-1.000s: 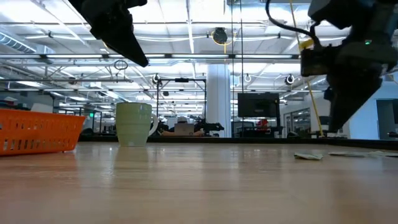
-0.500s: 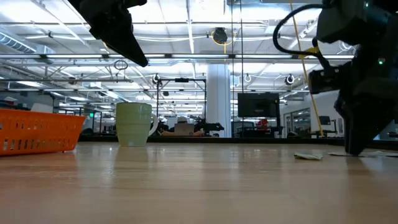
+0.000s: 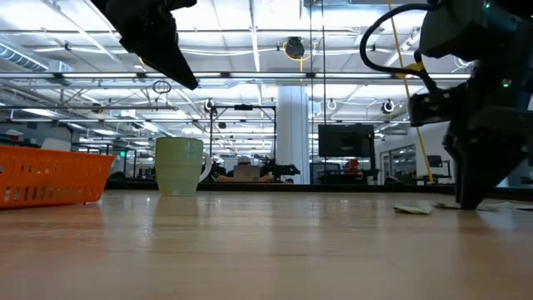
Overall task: Pick and place Stevia / Truvia into bins
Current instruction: Put the stevia packet into the orange bin
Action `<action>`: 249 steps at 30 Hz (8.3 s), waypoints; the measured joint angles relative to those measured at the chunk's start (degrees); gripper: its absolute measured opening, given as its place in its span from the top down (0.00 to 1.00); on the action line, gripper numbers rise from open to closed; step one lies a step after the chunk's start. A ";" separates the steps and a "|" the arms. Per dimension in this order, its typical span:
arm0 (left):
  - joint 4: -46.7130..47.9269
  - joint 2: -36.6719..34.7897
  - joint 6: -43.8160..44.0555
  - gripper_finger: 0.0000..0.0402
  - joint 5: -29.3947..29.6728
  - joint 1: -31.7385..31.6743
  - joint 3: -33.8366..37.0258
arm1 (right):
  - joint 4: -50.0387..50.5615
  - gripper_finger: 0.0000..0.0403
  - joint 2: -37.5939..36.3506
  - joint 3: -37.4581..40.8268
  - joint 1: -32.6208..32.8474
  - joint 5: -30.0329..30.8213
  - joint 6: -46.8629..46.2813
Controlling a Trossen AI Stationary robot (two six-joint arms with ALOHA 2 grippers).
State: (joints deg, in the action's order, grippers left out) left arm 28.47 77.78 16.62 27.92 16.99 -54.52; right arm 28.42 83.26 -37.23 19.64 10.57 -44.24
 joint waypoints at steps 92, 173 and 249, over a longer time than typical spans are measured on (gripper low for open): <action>-41.09 16.37 -48.92 0.97 -19.77 -7.06 0.00 | -61.65 0.98 0.22 0.13 -12.17 -12.35 16.45; 37.76 4.72 39.13 0.84 -8.90 10.49 0.04 | -56.87 0.69 0.24 0.13 -12.17 -11.94 22.44; -1.20 4.72 4.50 0.63 1.92 -0.39 0.04 | 9.15 0.86 -16.31 11.52 -4.50 -4.60 -14.42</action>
State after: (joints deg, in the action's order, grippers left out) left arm 27.27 82.50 21.12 29.85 16.60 -54.48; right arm 37.57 66.96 -25.71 15.14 5.97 -58.66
